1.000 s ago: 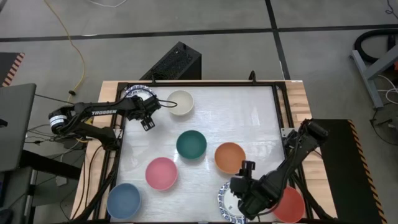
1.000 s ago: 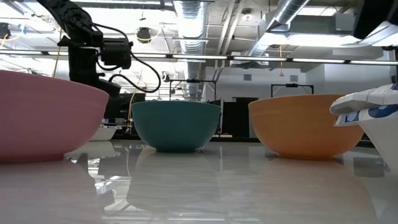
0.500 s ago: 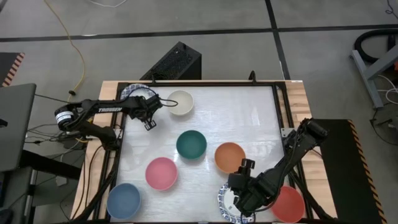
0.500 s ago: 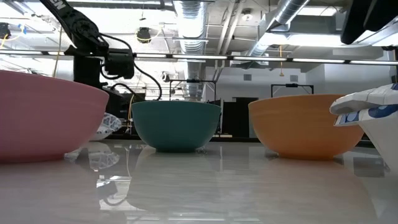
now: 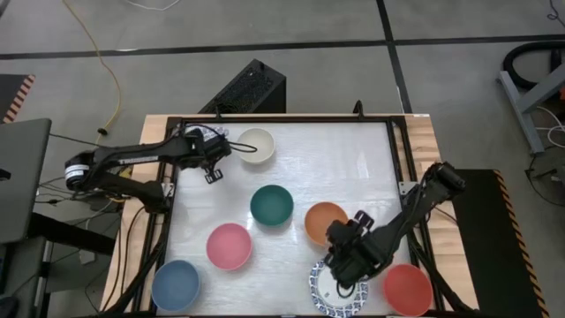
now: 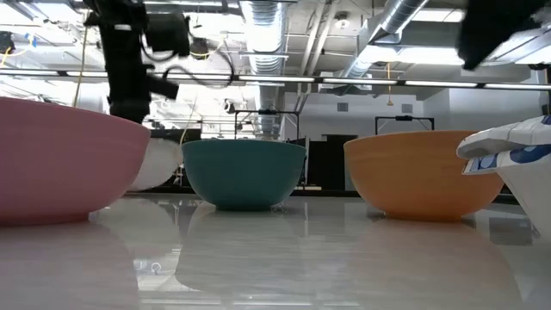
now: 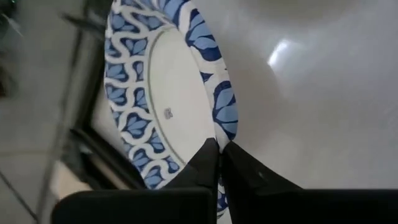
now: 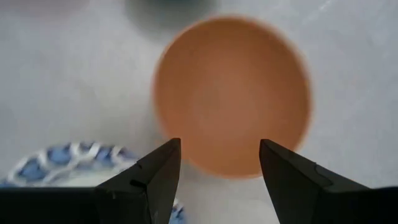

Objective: Nest bowls inside each other
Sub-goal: Stack the top left white and blue bowl onto the stacked white and blue bowls

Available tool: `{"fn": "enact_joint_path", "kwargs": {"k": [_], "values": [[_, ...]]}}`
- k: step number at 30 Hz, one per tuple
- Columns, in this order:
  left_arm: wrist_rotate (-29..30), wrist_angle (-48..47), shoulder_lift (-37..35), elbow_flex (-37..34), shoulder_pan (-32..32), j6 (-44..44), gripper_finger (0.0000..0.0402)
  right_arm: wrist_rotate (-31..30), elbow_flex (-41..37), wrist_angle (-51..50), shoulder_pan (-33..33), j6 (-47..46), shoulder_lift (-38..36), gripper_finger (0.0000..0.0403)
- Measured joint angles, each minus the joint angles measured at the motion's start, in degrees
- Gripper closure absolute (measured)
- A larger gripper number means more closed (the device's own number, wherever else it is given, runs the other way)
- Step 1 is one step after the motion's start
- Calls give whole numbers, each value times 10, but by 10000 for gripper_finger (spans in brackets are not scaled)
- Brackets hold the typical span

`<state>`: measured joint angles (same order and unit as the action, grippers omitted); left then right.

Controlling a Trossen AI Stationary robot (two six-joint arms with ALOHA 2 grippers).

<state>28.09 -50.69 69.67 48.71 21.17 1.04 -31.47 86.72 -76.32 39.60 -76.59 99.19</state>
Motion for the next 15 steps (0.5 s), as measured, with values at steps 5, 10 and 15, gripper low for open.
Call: {"fn": "enact_joint_path", "kwargs": {"k": [5, 10, 15], "values": [[64, -31, -16, 52, -54, -36, 401, -59, 0, -11, -30, -6, -70, 163], [157, -37, -20, 101, -117, -87, 401, -126, 0, 18, -67, -2, -157, 163], [253, -10, -20, 124, -181, -164, 401, -163, 0, 99, -118, 12, -229, 163]]}}
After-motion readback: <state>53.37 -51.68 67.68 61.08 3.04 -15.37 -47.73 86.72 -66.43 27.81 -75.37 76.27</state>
